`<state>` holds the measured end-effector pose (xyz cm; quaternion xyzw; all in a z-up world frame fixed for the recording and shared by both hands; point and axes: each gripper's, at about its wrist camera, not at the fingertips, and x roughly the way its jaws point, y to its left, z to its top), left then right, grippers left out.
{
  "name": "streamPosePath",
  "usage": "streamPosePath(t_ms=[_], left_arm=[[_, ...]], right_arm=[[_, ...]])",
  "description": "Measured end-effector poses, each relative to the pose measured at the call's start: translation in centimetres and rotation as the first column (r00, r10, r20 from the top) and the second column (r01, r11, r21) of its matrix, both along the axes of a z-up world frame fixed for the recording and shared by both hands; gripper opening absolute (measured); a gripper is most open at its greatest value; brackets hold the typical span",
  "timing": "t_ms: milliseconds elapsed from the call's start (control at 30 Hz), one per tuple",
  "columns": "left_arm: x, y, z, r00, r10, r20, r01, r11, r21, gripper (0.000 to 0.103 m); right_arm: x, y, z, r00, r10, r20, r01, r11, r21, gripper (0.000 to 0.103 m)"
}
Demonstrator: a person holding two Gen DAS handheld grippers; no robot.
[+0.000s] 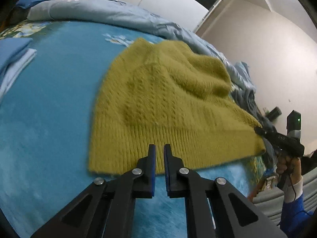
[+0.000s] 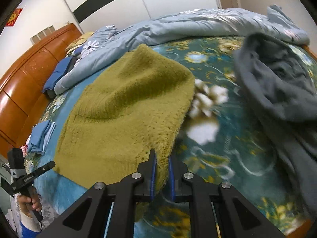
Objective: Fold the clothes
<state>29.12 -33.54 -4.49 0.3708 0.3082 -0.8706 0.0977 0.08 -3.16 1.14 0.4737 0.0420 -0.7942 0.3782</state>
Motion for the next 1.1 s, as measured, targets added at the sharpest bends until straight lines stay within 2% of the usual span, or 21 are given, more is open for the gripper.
streamPosePath(t_ms=[167, 467, 567, 633, 700, 767, 900, 1000, 1067, 1100], left_arm=[[-0.7, -0.4, 0.3, 1.000, -0.001, -0.001, 0.001, 1.000, -0.003, 0.008], [-2.5, -3.4, 3.0, 0.999, 0.033, -0.005, -0.033, 0.991, -0.127, 0.009], [-4.1, -5.2, 3.5, 0.999, 0.049, -0.001, -0.048, 0.987, -0.152, 0.013], [-5.7, -6.5, 3.6, 0.998, 0.059, 0.002, -0.058, 0.986, -0.153, 0.028], [-7.4, -7.9, 3.7, 0.998, 0.067, 0.000, -0.066, 0.988, -0.142, 0.033], [-9.6, -9.1, 3.7, 0.998, 0.064, -0.001, -0.064, 0.990, -0.123, 0.034], [-14.9, -12.4, 2.4, 0.998, 0.035, 0.048, -0.031, 0.996, -0.082, 0.035], [-18.4, -13.8, 1.3, 0.993, 0.017, 0.119, -0.005, 0.995, -0.100, 0.035], [-20.3, -14.6, 0.5, 0.989, 0.004, 0.149, 0.009, 0.997, -0.083, 0.035], [-21.3, -15.1, 0.1, 0.987, -0.003, 0.163, 0.014, 0.998, -0.068, 0.035]], right_arm=[[-0.8, 2.7, -1.6, 0.998, -0.043, 0.038, 0.043, 0.999, -0.002, 0.012], [-1.4, 4.0, -2.7, 0.997, -0.068, 0.046, 0.068, 0.998, 0.012, 0.012], [-0.7, 3.6, -2.8, 0.998, -0.055, 0.030, 0.054, 0.998, 0.039, 0.012], [-0.5, 3.2, -2.7, 0.999, -0.048, 0.023, 0.047, 0.998, 0.049, 0.012], [-0.5, 3.0, -2.8, 0.999, -0.042, 0.021, 0.041, 0.998, 0.056, 0.012], [-0.5, 2.8, -2.6, 0.999, -0.032, 0.018, 0.030, 0.998, 0.063, 0.015], [-0.8, 2.9, -2.1, 1.000, -0.022, 0.019, 0.021, 0.999, 0.048, 0.015], [-1.2, 3.1, -1.7, 0.999, -0.026, 0.027, 0.025, 0.999, 0.035, 0.026], [-1.3, 3.2, -1.5, 0.999, -0.036, 0.012, 0.035, 0.998, 0.042, 0.034], [-1.5, 3.3, -1.4, 0.999, -0.046, 0.006, 0.046, 0.998, 0.043, 0.035]])
